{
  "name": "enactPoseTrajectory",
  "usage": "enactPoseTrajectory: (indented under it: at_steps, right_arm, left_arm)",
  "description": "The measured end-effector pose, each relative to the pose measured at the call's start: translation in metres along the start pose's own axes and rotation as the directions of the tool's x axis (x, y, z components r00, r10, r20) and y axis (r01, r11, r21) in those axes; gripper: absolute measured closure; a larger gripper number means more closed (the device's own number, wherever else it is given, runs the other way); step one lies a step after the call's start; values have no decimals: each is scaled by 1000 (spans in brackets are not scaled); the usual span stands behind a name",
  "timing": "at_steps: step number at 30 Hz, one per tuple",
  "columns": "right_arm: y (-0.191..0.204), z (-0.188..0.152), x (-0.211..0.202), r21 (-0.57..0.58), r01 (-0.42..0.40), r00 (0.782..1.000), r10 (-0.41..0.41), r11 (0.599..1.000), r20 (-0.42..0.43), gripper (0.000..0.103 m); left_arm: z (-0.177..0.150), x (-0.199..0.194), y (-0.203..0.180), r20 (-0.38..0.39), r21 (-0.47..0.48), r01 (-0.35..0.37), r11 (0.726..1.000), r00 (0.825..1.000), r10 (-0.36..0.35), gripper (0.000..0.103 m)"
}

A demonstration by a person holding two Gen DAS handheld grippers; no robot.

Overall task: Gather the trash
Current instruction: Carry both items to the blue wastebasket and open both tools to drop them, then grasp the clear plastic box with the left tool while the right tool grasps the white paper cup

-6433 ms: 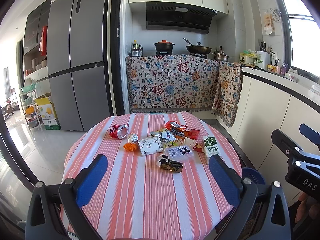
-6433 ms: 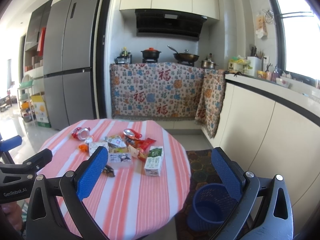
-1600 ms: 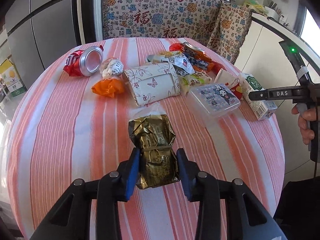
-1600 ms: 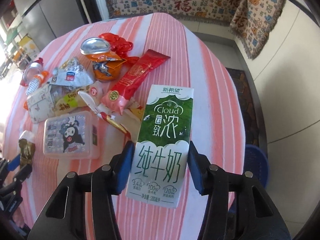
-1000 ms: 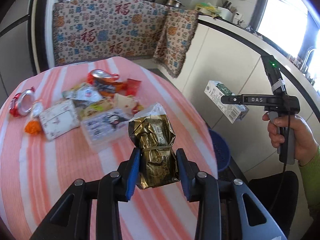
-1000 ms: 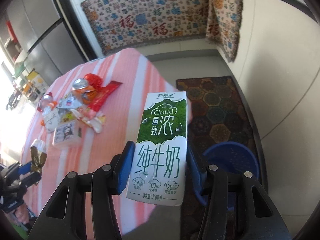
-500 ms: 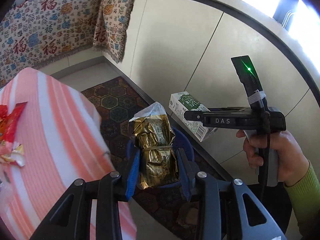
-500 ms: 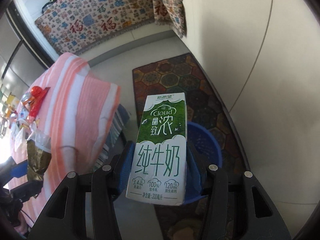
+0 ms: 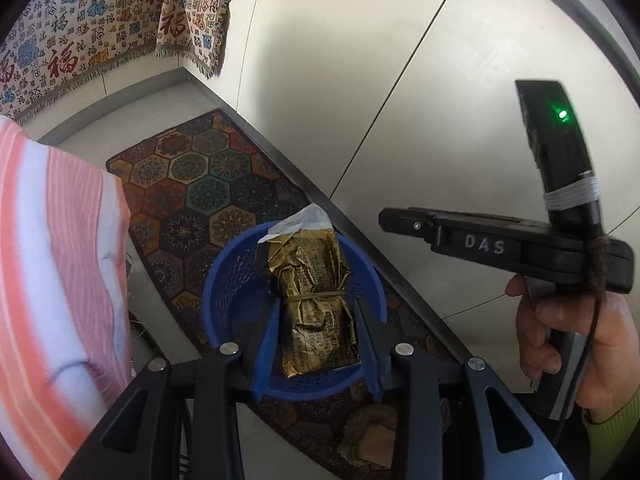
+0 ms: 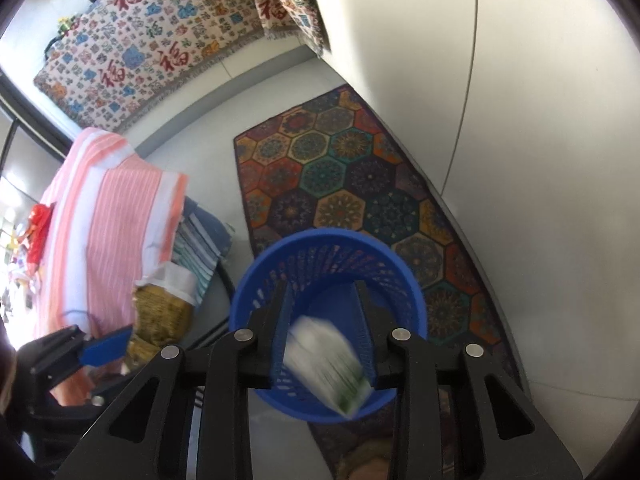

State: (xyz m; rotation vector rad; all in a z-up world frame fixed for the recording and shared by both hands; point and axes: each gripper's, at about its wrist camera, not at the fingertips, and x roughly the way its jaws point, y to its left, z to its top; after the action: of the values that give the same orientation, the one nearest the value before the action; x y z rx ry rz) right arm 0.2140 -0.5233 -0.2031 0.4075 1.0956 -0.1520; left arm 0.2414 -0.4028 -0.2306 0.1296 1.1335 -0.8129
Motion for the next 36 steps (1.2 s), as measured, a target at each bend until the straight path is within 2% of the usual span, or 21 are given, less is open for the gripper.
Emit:
enactPoseTrajectory:
  at_steps: [2,3,4,7,9,12,15,21,24,28,31,36]
  right_arm:
    - [1,0,-7,-3,8,1000,-8,1000,26,68]
    - [0,0,-11,-7,20,999,-20,1000,42,60]
    - [0,0,-14,-9,28,998,-28,1000,57,54]
    - [-2,1,-26,-7,47,994,-46,999,103,41]
    - [-3,2,-34,-13,65,989,-63,998,135,35]
    - [-1,4,-43,-20,81,981,-77,996,177,34]
    - [4,6,-53,-21,87,973,-80,996,218,33]
    - [34,1,-73,-85,93,943,-60,992,328,29]
    - [64,-6,-81,-153,74,929,-13,985,369,28]
    - [126,-26,-85,-305,49,917,78,951,390,27]
    - [179,-51,-82,-435,11,916,166,900,366,26]
    - [262,-103,-68,-589,-95,927,287,802,241,22]
  left_arm:
    - [0,11,-4,-11,10,-8,1000,1000,8,62]
    - [0,17,-5,-20,16,-14,1000,1000,14,61]
    - [0,23,-6,-32,18,-20,1000,999,21,56]
    - [-1,38,-6,-72,15,-28,999,997,29,48]
    - [-2,41,-4,-80,9,-31,999,996,32,48]
    - [-6,38,-2,-65,3,-39,999,997,39,48]
    - [-12,21,0,-27,0,-53,999,998,53,48]
    - [-41,-57,-4,124,-11,-82,997,989,82,48]
    - [-63,-104,4,194,-35,-106,994,975,111,43]
    - [-103,-158,35,241,-112,-201,973,945,223,40]
    - [-137,-192,74,234,-198,-281,939,917,324,40]
    - [-189,-230,140,175,-295,-405,865,867,466,39]
